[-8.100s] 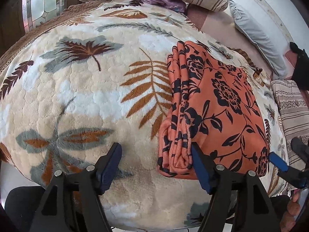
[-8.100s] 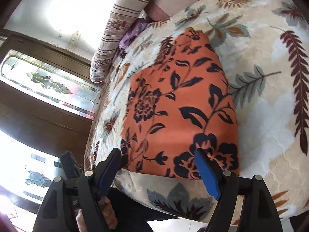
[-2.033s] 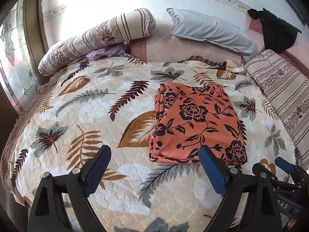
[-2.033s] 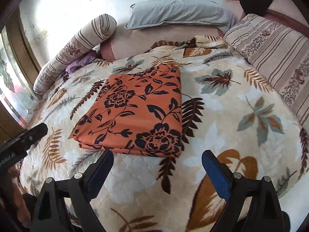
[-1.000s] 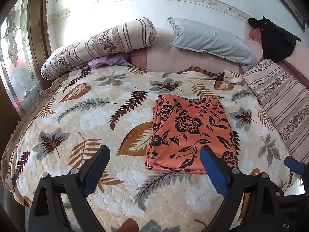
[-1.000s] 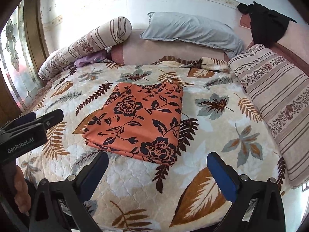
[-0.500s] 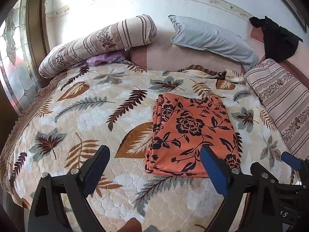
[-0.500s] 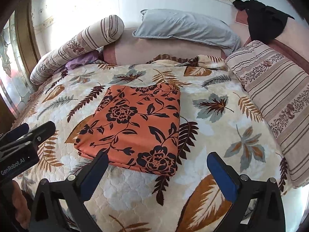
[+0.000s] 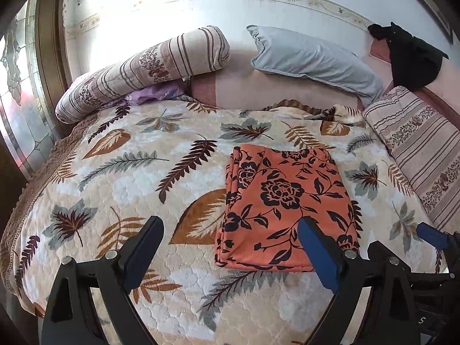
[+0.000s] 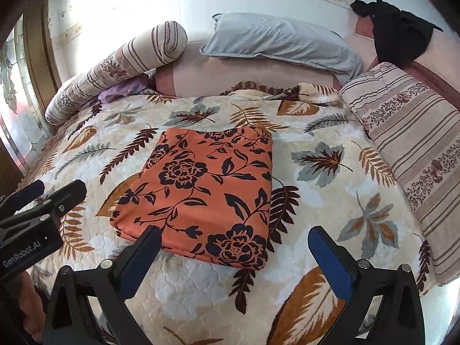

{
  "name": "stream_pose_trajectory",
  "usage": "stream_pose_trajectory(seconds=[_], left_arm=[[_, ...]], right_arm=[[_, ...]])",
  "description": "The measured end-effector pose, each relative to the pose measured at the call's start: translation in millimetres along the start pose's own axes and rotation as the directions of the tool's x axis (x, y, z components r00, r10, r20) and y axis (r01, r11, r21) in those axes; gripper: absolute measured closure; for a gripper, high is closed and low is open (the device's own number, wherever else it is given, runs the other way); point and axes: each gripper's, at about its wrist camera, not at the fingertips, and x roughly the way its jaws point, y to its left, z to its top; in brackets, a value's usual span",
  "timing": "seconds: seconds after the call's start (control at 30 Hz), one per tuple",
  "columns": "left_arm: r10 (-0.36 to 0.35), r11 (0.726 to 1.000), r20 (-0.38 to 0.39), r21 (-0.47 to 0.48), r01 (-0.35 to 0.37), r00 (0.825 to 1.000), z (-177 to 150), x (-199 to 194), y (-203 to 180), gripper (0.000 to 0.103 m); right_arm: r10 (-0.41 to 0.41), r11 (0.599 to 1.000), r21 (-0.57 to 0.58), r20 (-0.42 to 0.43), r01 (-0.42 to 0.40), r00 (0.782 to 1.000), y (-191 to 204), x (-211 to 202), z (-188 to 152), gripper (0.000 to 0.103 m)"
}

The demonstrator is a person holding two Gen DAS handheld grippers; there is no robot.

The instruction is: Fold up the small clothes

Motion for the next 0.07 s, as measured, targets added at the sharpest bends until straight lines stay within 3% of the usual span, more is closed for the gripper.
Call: stream_pose_trajectory(seconds=[0.07], left_arm=[[0.000,1.000,0.003,0.002,0.000,1.000,2.5,1.5,-0.3,0.009]], right_arm=[[0.001,1.000,0.000,-0.001,-0.001,1.000,0.6,1.6,0.7,0.000]])
